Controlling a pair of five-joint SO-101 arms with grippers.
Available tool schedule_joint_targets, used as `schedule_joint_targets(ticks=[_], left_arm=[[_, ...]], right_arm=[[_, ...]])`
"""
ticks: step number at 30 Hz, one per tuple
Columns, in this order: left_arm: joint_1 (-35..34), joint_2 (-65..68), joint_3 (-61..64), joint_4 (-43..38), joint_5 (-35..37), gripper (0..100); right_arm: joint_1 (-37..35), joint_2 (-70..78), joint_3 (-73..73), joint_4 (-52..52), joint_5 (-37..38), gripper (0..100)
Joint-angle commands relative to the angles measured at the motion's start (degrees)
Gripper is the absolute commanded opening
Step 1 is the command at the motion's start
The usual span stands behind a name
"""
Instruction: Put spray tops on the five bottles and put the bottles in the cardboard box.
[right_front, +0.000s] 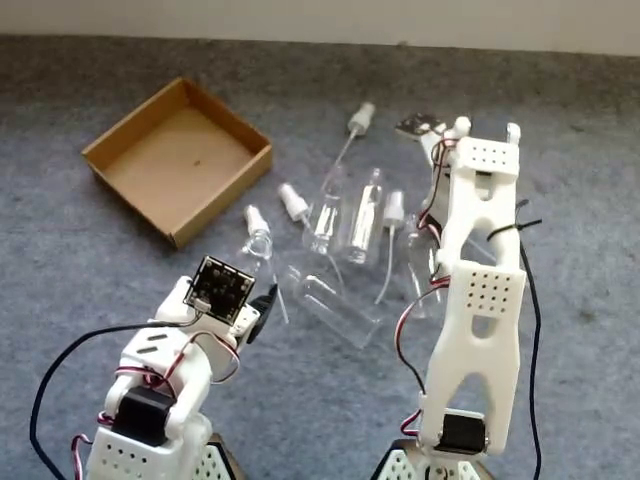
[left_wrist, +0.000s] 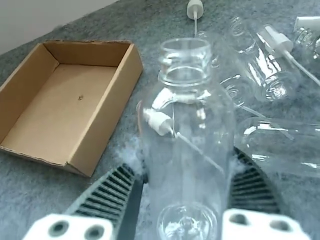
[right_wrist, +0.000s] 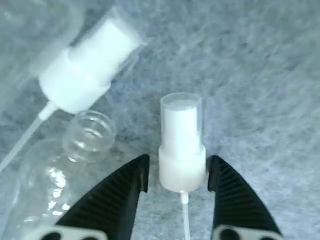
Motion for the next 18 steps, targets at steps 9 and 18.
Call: schedule_joint_targets(ticks=[9,18], left_arm=[[0.7,-0.5,0.7,-4.3,0.2,9],[1.0,-0.5,0.7,-4.4,0.2,9]], right_arm=[[-1.5,0.1,-4.4,0.5,0.8,18.7],[-1.5,-0.1,-7.5,0.5,0.8,1.3]])
